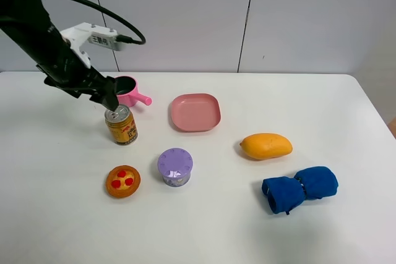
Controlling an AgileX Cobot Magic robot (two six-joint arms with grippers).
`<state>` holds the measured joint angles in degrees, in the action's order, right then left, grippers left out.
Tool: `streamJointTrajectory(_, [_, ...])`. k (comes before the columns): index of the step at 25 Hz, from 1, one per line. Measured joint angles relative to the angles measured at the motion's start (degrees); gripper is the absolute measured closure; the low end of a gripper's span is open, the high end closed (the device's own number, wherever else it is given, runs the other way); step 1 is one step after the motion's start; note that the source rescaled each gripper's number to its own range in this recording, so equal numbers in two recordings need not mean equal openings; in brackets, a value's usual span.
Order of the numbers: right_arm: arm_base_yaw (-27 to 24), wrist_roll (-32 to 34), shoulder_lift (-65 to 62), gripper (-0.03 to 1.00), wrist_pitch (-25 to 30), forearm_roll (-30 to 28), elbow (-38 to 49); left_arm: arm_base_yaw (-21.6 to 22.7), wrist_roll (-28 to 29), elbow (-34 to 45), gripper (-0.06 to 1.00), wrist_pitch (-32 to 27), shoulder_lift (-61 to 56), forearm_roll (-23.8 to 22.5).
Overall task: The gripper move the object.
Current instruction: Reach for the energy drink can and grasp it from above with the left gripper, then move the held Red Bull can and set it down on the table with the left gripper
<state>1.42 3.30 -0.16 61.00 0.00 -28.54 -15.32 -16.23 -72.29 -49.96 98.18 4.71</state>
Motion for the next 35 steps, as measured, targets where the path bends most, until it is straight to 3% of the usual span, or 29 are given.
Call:
streamJointTrajectory(7, [0.0,0.0,0.0,-0.03,0.0,0.0,0.0,-4.0,-0.3,0.0,-0.06,7.1,4.5,-1.9])
streamJointTrajectory(10, [0.0,0.0,0.0,-0.03,0.0,0.0,0.0,-4.2,-0.5,0.0,-0.06,8.6,6.9,-3.0])
streamJointTrajectory(16, [0.0,0.0,0.0,-0.03,0.0,0.0,0.0,-4.2,-0.4,0.0,-0.06,10.6,11.7,-9.2])
streamJointTrajectory(24, [0.0,0.0,0.0,-0.03,0.0,0.0,0.0,-4.2,-0.4,0.0,-0.04,13.3,15.5,-9.8])
streamJointTrajectory(27, [0.0,0.0,0.0,-0.03,0.0,0.0,0.0,-4.2,-0.4,0.0,0.19,13.5,16.3,-10.7])
streamJointTrajectory(29, [0.0,0.0,0.0,-0.03,0.0,0.0,0.0,-4.2,-0.4,0.0,0.56,13.6,16.3,-10.8])
streamJointTrajectory(30, [0.0,0.0,0.0,-0.03,0.0,0.0,0.0,-4.2,-0.4,0.0,0.81,13.7,16.3,-10.8])
streamJointTrajectory(31, [0.0,0.0,0.0,-0.03,0.0,0.0,0.0,-4.2,-0.5,0.0,0.94,13.8,16.3,-10.8])
streamJointTrajectory(35, [0.0,0.0,0.0,-0.03,0.0,0.0,0.0,-4.2,-1.1,-0.1,0.93,14.0,16.3,-10.9])
